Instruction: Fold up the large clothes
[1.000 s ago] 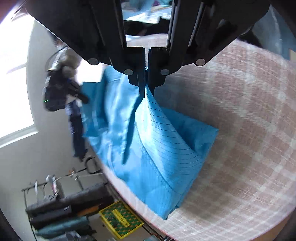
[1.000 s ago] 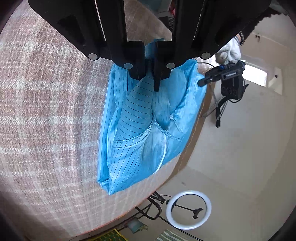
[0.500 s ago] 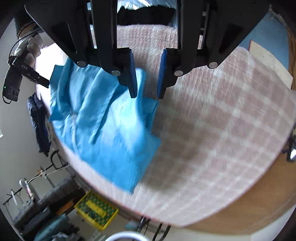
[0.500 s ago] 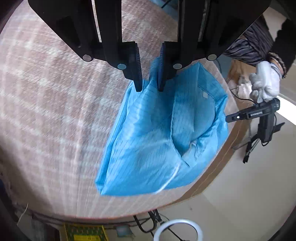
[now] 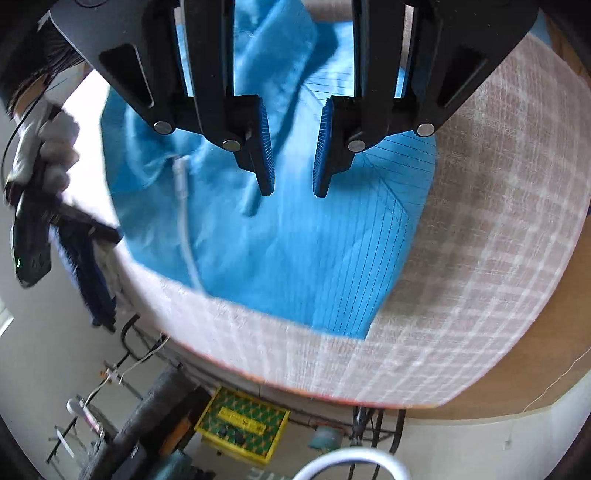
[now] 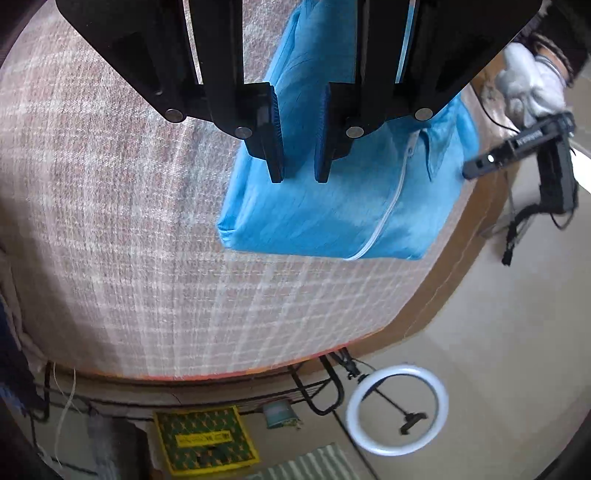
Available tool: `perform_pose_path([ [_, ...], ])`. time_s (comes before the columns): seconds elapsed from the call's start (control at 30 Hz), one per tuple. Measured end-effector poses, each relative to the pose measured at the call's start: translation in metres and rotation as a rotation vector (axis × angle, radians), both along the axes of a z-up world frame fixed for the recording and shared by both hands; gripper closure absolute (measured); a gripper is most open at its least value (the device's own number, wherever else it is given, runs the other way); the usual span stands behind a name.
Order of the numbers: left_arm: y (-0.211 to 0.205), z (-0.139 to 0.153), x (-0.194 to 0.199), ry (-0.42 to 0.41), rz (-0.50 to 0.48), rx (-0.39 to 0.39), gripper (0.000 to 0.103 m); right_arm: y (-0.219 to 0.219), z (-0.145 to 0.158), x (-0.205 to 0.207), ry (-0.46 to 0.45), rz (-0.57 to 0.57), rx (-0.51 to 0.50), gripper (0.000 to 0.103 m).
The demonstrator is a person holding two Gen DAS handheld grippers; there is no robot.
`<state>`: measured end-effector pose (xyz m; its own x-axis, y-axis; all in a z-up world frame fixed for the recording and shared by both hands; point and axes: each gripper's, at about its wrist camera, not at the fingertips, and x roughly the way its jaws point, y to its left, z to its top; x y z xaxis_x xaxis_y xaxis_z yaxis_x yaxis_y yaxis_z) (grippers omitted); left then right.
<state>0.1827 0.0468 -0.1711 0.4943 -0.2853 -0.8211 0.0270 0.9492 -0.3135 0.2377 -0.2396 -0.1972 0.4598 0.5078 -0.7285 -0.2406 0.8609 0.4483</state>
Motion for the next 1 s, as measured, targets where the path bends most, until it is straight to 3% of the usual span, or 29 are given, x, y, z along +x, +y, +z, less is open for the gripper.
perform_pose_path([
  [0.03, 0.002, -0.015, 0.0, 0.045, 0.003, -0.003, 0.084, -0.01, -0.004, 0.007, 0.034, -0.033, 0.052, 0.061],
  [0.17, 0.005, -0.036, 0.002, 0.102, 0.005, -0.017, 0.084, -0.046, -0.04, 0.037, 0.192, -0.065, 0.352, 0.06],
  [0.33, 0.002, -0.038, 0.006, 0.096, 0.008, 0.003, 0.084, -0.029, -0.058, 0.055, 0.231, 0.023, 0.428, 0.066],
  [0.4, -0.002, -0.039, 0.007, 0.089, 0.005, 0.026, 0.084, -0.027, -0.062, 0.061, 0.227, -0.007, 0.467, 0.067],
  [0.43, -0.005, -0.039, 0.007, 0.084, 0.001, 0.039, 0.084, -0.028, -0.064, 0.064, 0.223, -0.025, 0.494, 0.079],
  [0.5, -0.006, -0.039, 0.007, 0.081, -0.003, 0.047, 0.084, -0.031, -0.062, 0.073, 0.196, -0.09, 0.467, 0.094],
  [0.7, -0.004, -0.038, 0.007, 0.088, -0.005, 0.042, 0.084, -0.058, -0.046, 0.069, 0.084, -0.291, 0.25, 0.098],
  [0.83, 0.0, -0.019, 0.003, 0.045, -0.005, 0.009, 0.083, -0.057, -0.016, 0.056, -0.012, -0.249, 0.156, 0.093],
  [0.9, 0.006, -0.005, 0.002, 0.001, 0.008, 0.0, 0.084, -0.043, 0.0, 0.044, -0.044, -0.18, 0.166, 0.093],
  [1.0, 0.018, 0.006, 0.008, -0.04, 0.045, -0.022, 0.084, -0.005, 0.021, 0.019, -0.118, -0.044, 0.073, 0.093],
])
